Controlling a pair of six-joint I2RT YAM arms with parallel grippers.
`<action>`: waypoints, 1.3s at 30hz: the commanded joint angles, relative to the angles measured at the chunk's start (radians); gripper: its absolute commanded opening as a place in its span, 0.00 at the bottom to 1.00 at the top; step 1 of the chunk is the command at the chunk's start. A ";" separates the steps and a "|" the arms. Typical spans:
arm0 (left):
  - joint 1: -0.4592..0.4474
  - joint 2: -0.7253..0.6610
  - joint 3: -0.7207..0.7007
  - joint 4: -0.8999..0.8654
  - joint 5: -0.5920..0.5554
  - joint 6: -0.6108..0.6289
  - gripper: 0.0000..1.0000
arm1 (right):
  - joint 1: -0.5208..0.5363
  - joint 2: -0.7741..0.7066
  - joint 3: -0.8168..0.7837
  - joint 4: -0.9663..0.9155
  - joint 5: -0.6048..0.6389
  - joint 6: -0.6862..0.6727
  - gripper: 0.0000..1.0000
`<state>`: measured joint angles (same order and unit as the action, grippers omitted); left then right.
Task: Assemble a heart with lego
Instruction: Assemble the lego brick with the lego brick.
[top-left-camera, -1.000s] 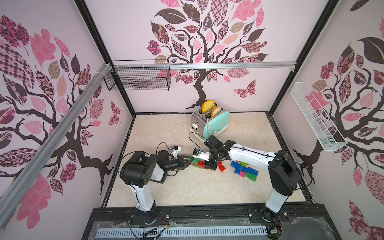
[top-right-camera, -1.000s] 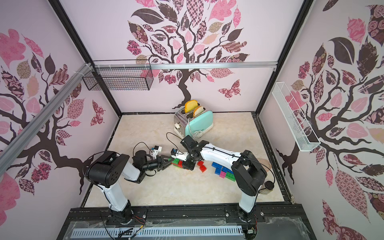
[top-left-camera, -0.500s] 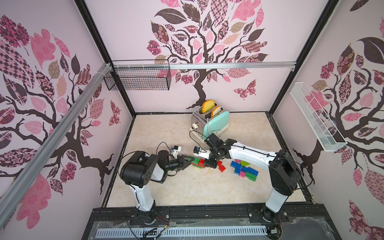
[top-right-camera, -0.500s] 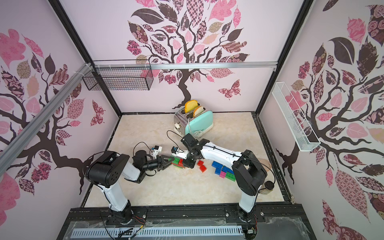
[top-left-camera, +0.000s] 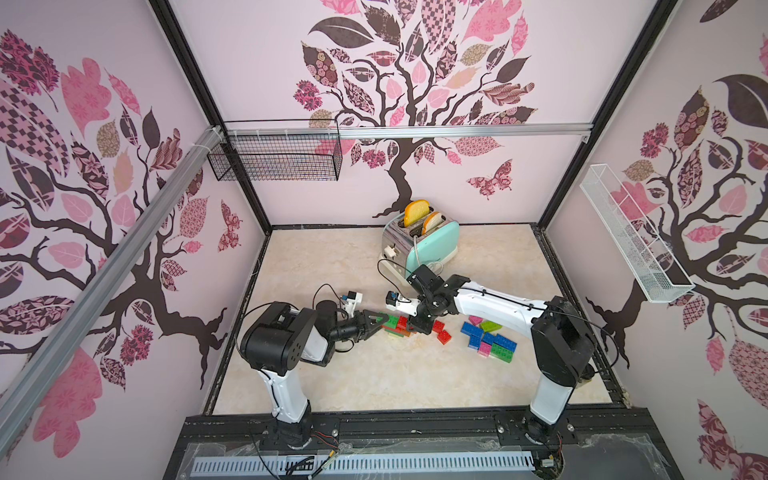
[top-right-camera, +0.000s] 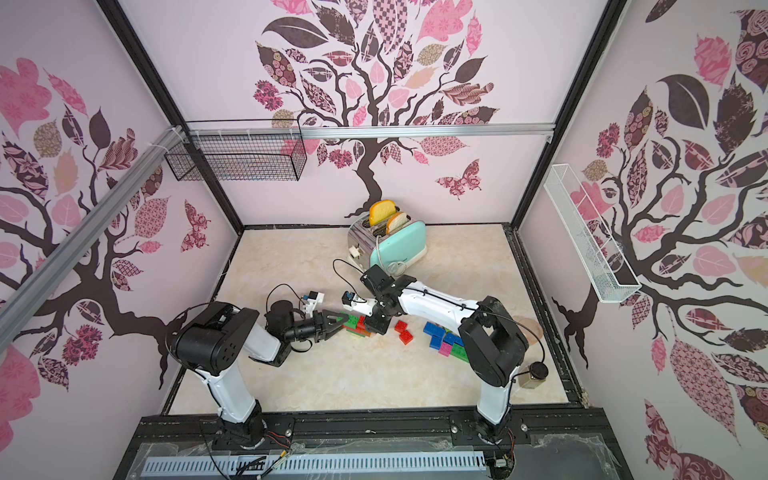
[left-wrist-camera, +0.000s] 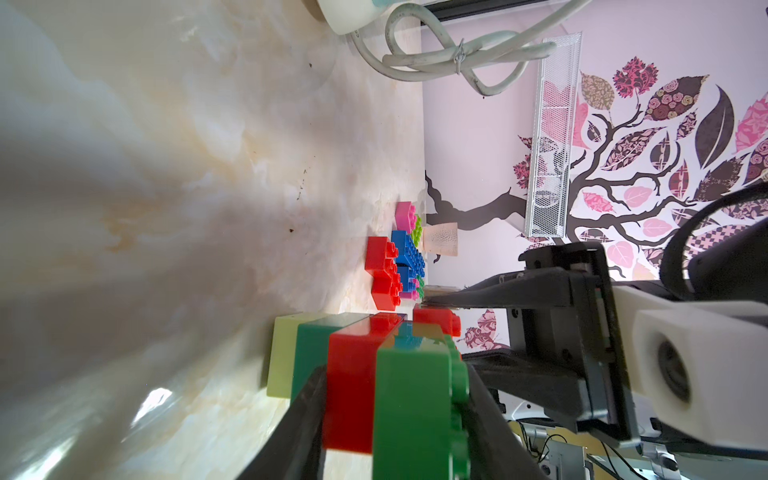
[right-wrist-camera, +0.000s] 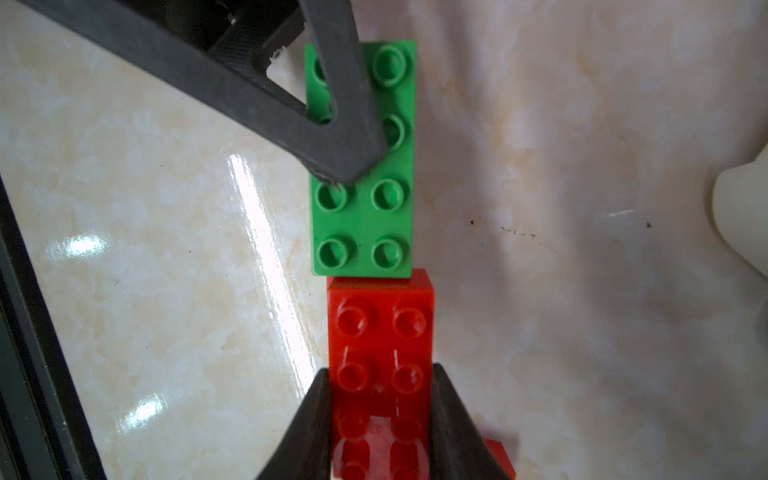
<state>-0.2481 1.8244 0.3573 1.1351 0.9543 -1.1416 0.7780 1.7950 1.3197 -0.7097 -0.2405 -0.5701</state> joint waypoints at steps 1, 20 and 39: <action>0.003 0.001 0.009 0.027 0.014 0.014 0.34 | 0.016 0.012 0.013 -0.011 -0.008 -0.014 0.20; 0.004 -0.008 0.006 0.027 0.011 0.012 0.34 | 0.066 0.093 0.080 -0.072 0.102 0.040 0.19; 0.004 -0.008 0.006 0.029 0.012 0.011 0.34 | 0.119 0.111 0.027 0.020 0.161 0.071 0.18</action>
<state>-0.2340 1.8240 0.3573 1.1416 0.9440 -1.1355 0.8696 1.8484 1.3869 -0.7525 -0.0624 -0.5156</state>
